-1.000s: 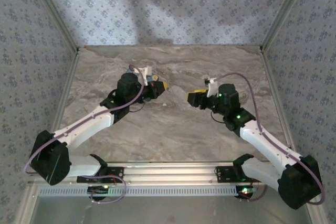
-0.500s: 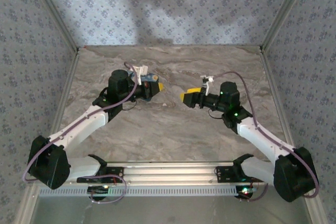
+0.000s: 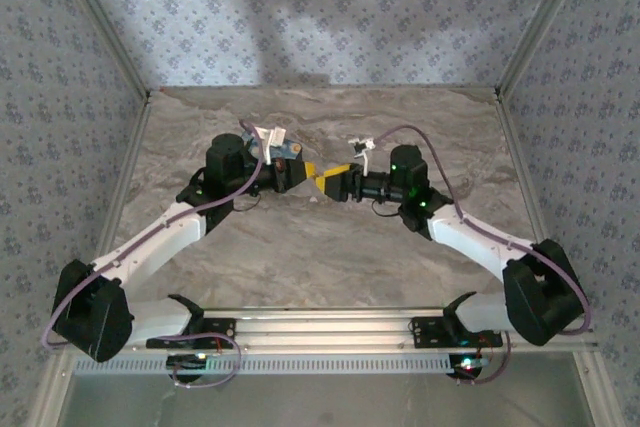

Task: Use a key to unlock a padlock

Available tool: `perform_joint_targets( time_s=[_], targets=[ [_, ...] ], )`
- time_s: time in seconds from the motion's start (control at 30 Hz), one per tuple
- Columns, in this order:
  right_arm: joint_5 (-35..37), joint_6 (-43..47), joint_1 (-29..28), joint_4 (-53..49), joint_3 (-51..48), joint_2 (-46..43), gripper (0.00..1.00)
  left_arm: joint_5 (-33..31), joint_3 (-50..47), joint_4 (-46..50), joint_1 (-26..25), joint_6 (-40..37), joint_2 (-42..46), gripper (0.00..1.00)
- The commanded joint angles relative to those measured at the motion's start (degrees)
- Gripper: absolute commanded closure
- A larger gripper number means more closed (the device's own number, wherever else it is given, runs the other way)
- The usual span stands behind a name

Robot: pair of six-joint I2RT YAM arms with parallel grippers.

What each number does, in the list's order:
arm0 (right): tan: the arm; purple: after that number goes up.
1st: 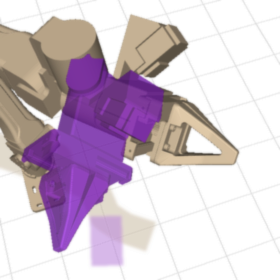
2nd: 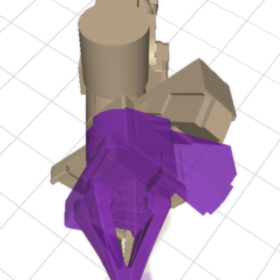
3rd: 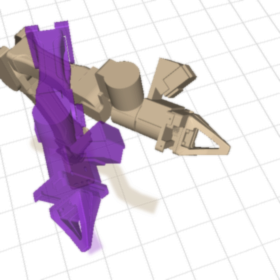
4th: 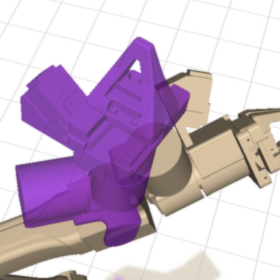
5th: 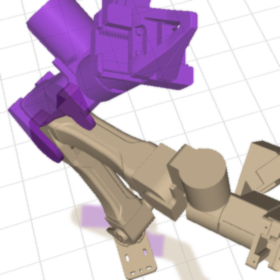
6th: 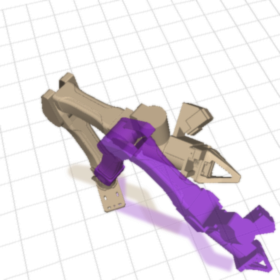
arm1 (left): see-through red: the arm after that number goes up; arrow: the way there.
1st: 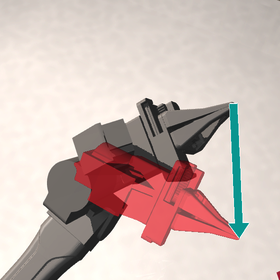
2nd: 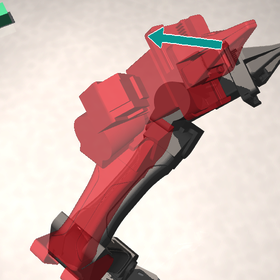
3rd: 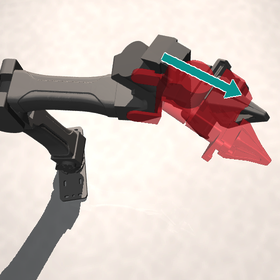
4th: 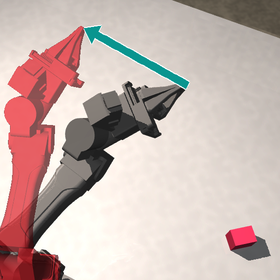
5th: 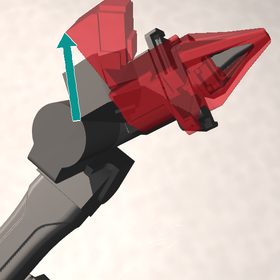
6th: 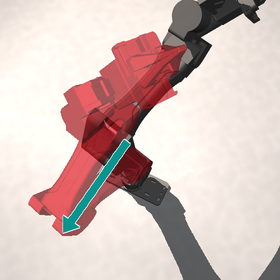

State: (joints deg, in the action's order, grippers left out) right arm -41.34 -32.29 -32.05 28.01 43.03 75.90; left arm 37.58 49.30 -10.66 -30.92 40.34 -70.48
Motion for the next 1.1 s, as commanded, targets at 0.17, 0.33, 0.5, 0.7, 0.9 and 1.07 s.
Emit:
perform_joint_targets(
  time_s=[0.17, 0.33, 0.5, 0.7, 0.9, 1.07],
  targets=[
    [-1.19, -0.84, -0.74, 1.63, 3.03, 1.62, 0.55, 1.58, -0.52, -2.0, -0.52, -0.57, 1.4, 1.0],
    [-1.09, -0.73, -0.81, 1.01, 3.0, 1.62, 0.7, 1.39, -0.49, -2.0, -0.58, -0.45, 1.22, 1.0],
    [-0.76, -0.24, -0.73, -0.38, 2.9, 1.34, 0.82, 1.18, -0.4, -1.96, -0.62, -0.53, 1.05, 1.0],
    [-0.53, 0.9, -0.64, -2.5, 2.94, 0.74, 0.98, 1.02, -0.17, -1.78, -0.59, -0.62, 0.85, 1.0],
    [2.0, 3.55, -0.4, -7.93, 1.94, -1.46, 1.0, -2.67, 2.08, 3.7, 0.08, -3.17, 1.62, 0.77],
    [7.26, 7.54, 0.32, -15.58, 0.44, -5.53, 1.0, -10.13, 5.74, 13.47, 3.37, -7.28, 1.44, 0.46]
  ],
)
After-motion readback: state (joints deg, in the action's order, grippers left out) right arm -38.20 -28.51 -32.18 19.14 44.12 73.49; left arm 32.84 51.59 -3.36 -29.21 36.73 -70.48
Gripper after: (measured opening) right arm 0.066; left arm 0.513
